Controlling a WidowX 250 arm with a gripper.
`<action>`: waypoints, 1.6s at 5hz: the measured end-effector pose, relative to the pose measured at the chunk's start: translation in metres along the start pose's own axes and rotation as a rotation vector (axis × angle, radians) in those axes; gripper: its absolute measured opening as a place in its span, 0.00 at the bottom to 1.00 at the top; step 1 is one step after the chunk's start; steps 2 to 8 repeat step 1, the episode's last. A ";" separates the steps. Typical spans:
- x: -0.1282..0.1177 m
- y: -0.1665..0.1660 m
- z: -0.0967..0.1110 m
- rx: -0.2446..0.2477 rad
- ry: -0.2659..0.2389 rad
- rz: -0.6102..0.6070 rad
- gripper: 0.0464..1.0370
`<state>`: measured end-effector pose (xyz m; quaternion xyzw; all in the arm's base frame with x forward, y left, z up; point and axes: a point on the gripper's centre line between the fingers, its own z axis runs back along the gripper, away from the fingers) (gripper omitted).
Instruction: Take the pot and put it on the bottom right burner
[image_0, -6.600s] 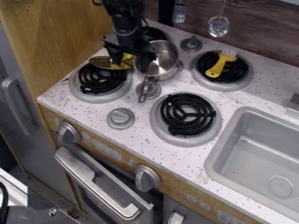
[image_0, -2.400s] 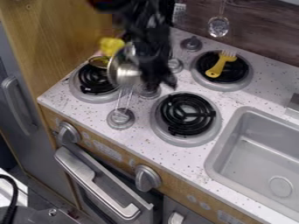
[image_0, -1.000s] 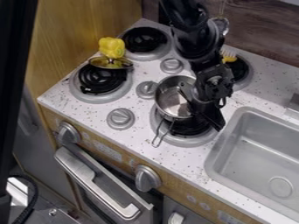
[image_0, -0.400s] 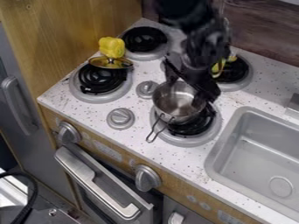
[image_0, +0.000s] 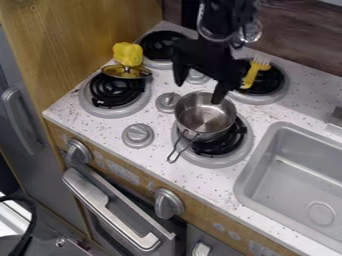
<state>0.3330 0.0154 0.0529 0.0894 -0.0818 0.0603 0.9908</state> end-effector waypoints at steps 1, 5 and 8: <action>0.003 0.005 -0.005 -0.035 0.026 0.018 0.96; 0.003 0.005 -0.005 -0.035 0.026 0.018 0.96; 0.003 0.005 -0.005 -0.035 0.026 0.018 0.96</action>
